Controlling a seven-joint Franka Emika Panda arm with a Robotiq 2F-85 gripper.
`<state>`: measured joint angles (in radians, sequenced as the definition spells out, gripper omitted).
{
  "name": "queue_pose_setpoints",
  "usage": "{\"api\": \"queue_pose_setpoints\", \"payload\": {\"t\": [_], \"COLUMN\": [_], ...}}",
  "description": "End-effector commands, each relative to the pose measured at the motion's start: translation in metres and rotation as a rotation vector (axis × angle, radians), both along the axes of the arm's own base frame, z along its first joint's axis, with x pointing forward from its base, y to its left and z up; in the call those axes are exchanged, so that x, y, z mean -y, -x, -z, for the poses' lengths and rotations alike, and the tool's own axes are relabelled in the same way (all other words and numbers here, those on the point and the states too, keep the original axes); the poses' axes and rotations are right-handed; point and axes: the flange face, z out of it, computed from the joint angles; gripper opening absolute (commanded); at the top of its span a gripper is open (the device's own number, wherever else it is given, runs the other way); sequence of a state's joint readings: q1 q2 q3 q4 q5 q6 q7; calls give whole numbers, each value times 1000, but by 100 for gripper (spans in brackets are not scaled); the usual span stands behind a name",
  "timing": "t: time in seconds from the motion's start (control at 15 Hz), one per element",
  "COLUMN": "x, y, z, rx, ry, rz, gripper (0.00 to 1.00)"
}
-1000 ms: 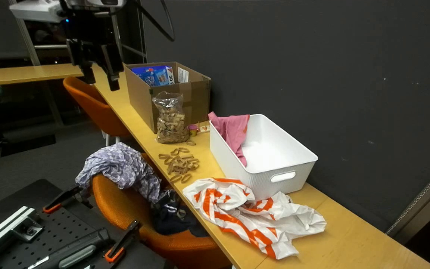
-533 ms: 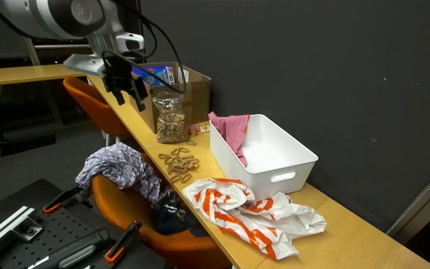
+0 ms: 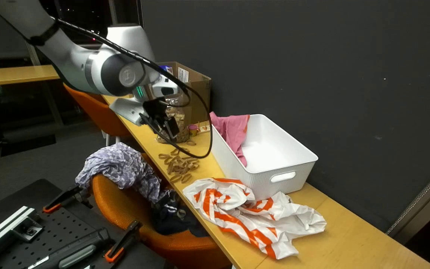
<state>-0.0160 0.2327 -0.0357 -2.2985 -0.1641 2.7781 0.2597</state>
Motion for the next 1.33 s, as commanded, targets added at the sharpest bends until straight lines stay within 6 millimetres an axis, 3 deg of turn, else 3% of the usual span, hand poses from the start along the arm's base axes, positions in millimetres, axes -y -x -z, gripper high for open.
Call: {"api": "queue_pose_setpoints", "payload": {"t": [0.0,0.6,1.27], "x": [21,13,2], "y": [-32,-101,-118], "z": [45,122,171], "rx": [26,-68,-180], "ry": [-11,-56,-65], "rz": [11,-47,-55], "gripper": [100,100,100]}}
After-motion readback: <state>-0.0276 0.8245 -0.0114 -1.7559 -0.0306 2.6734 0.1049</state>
